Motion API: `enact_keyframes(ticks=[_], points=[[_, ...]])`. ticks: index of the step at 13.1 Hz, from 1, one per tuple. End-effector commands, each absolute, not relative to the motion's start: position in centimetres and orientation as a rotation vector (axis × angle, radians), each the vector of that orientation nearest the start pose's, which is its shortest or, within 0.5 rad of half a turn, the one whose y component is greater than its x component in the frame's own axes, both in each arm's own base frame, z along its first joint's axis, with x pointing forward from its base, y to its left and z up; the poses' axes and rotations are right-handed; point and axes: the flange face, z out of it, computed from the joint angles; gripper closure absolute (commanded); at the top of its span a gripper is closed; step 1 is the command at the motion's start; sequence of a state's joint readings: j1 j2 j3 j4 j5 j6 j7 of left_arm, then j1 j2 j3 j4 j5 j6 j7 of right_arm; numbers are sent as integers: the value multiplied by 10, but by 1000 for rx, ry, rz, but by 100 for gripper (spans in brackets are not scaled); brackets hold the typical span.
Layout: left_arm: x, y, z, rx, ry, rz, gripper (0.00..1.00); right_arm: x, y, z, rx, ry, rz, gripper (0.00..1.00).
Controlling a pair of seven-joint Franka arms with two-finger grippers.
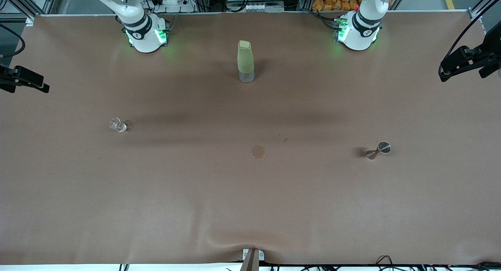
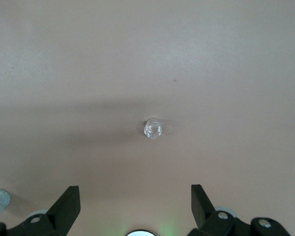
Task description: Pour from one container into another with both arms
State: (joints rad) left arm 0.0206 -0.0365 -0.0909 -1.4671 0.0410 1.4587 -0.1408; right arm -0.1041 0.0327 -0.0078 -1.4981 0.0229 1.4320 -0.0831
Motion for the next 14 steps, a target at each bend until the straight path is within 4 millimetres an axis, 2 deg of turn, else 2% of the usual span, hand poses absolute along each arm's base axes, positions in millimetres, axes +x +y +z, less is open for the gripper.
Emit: enact_keyframes(ticks=[1, 5, 9, 11, 14], points=[[529, -32, 687, -3076, -99, -38, 0, 551, -62, 635, -3118, 60, 139, 0], [528, -27, 686, -3090, -109, -21, 0, 551, -61, 636, -3119, 63, 134, 0], [527, -33, 673, -3128, -98, 23, 0, 552, -61, 637, -3122, 61, 118, 0], [532, -33, 661, -3196, -80, 17, 0, 552, -60, 637, -3123, 70, 116, 0], [545, -12, 634, -3238, 73, -55, 0, 554, -62, 635, -3121, 73, 113, 0]])
